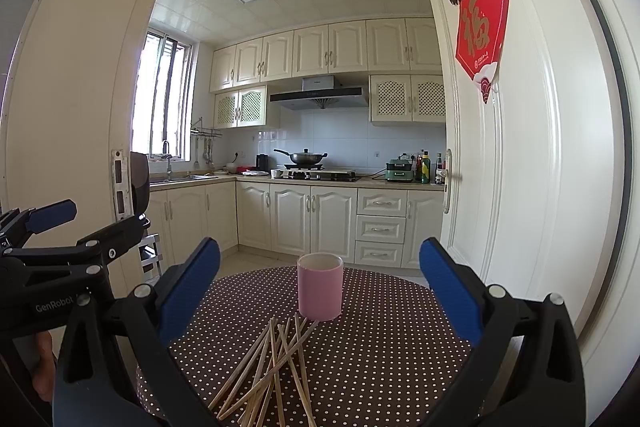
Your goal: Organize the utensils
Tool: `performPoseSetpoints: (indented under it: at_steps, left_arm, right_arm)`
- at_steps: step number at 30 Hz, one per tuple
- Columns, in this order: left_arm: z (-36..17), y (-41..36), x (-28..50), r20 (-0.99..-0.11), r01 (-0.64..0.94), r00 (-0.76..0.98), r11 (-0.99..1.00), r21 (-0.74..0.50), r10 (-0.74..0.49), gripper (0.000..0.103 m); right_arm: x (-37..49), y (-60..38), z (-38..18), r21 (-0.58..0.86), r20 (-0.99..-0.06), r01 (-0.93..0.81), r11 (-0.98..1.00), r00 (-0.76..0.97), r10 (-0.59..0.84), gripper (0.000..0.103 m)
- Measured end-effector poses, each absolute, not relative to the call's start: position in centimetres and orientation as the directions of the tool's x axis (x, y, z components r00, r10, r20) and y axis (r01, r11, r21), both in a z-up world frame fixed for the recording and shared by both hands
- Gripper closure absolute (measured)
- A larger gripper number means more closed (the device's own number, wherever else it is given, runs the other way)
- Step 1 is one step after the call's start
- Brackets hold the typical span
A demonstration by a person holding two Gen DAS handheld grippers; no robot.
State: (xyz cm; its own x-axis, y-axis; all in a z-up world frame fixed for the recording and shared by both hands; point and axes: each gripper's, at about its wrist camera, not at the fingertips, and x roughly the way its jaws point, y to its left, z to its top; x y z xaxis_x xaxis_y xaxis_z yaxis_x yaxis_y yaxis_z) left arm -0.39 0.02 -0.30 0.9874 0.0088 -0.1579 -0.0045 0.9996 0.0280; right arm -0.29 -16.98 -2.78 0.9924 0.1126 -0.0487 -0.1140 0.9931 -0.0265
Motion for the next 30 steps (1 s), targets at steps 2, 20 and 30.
performPoseSetpoints:
  at_steps: [2,20,30]
  left_arm:
    - [-0.2,0.1,-0.4,-0.157,-0.004,0.988,1.000,0.027,0.008,0.006]
    - [1.0,0.7,0.6,-0.164,-0.012,0.986,0.999,0.046,0.019,0.006]
    - [-0.1,1.1,5.1,-0.342,0.061,0.939,0.997,0.043,-0.042,0.006]
  right_arm:
    - [-0.3,-16.9,-2.7,-0.029,-0.048,-0.113,0.993,0.993,0.112,0.007]
    - [0.9,-16.1,-1.7,-0.045,-0.067,-0.125,0.991,0.990,0.122,0.007]
    - [4.9,-16.6,-2.6,0.020,-0.238,-0.134,0.991,0.962,0.135,0.007]
